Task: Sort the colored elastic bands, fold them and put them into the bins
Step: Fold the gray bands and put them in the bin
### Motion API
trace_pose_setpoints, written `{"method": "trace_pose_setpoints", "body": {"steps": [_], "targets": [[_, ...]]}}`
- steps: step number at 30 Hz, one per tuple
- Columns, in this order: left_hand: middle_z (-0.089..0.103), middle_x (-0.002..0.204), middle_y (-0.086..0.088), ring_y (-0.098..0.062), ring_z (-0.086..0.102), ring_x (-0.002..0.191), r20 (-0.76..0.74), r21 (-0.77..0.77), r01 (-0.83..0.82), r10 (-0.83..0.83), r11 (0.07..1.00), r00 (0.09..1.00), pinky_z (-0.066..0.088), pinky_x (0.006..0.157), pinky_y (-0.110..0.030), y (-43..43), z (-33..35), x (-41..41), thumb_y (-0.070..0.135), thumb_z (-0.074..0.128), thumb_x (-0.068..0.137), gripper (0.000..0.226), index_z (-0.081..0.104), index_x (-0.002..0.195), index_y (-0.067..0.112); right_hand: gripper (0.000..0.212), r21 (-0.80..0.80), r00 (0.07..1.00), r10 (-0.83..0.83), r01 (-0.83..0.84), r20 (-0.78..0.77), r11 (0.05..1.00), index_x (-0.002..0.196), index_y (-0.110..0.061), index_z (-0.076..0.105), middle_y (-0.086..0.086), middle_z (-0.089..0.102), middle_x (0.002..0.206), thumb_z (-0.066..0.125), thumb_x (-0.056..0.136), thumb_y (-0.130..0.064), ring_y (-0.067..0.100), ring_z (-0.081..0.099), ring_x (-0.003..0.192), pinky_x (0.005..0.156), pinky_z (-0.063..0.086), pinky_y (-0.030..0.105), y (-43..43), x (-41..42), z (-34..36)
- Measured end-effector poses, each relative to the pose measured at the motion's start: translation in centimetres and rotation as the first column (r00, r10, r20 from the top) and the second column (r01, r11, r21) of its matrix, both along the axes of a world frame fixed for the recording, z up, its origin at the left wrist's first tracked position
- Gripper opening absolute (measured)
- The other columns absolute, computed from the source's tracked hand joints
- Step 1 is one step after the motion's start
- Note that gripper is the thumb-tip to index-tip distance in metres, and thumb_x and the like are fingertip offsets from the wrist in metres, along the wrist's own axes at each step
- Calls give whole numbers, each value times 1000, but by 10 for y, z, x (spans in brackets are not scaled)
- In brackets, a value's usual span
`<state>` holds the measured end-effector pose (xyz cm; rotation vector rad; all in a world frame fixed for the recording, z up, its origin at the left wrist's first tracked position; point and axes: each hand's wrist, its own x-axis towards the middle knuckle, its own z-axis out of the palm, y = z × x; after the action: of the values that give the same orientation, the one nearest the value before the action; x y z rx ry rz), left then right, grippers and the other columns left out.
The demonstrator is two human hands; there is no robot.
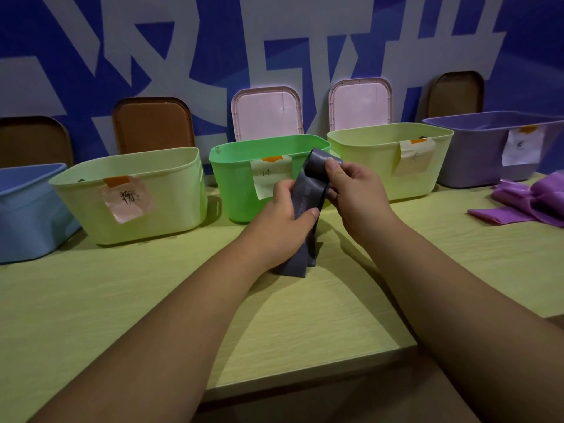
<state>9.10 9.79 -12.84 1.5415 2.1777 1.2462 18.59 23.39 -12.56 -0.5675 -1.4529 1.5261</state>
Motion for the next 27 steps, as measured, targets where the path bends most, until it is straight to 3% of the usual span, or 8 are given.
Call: {"method": "trace_pose_setpoints", "body": {"steps": [4,6,11,14,18,20,24,27], "targets": [[46,159,3,-13,42,146,-211,50,-29,39,998,977,29,125,-28,-1,-1,-5,25,64,106,55,49,159,18,23,-21,1000,-5,5,-19,1000,118,-13,73,12,79,114,66,106,-31,30,76,111,106,58,54,0,2,0],[47,153,3,-12,45,142,-196,97,-88,105,991,975,33,124,-30,-1,-1,-9,26,67,104,53,55,156,16,24,-4,1000,-15,15,0,1000,121,-13,73,11,79,112,65,107,-32,26,76,109,105,59,52,-2,3,1],[75,124,10,-10,71,113,68,139,-74,65,988,996,57,106,-42,-2,-2,-13,34,61,105,34,73,136,29,22,14,1000,11,-11,17,1000,119,-16,74,8,79,110,65,108,-33,25,77,107,101,61,49,-4,7,2],[79,101,8,-11,76,89,174,146,-89,63,985,983,66,87,-43,-3,-2,-12,30,63,107,16,77,115,30,24,18,999,45,-45,12,999,121,-11,73,1,77,96,63,109,-30,8,76,84,88,61,38,-6,8,2],[79,92,10,-3,73,85,200,153,-74,42,985,979,56,69,-24,-4,-1,-14,32,74,100,5,77,103,29,22,31,998,56,-56,20,998,116,-16,76,11,79,111,65,107,-33,30,76,109,103,59,55,-10,10,4],[78,88,7,0,72,80,227,154,-69,32,986,973,52,67,-18,-4,0,-14,31,79,97,9,76,104,26,21,30,998,68,-68,17,997,115,-16,76,12,79,113,65,107,-33,31,75,111,105,58,57,-12,11,5],[78,97,-6,-22,75,96,232,171,-66,25,983,972,63,90,-45,-6,4,-13,32,78,97,12,74,104,22,19,-2,995,100,-100,-19,995,117,-15,73,8,77,109,63,109,-28,18,76,97,93,63,40,-14,14,7],[75,98,-1,-21,73,96,211,193,-61,19,979,977,62,90,-49,-8,9,-13,31,74,99,9,72,106,26,21,-9,993,112,-112,-43,994,121,-12,71,5,76,107,61,110,-26,8,76,85,79,58,26,-13,17,8]]}}
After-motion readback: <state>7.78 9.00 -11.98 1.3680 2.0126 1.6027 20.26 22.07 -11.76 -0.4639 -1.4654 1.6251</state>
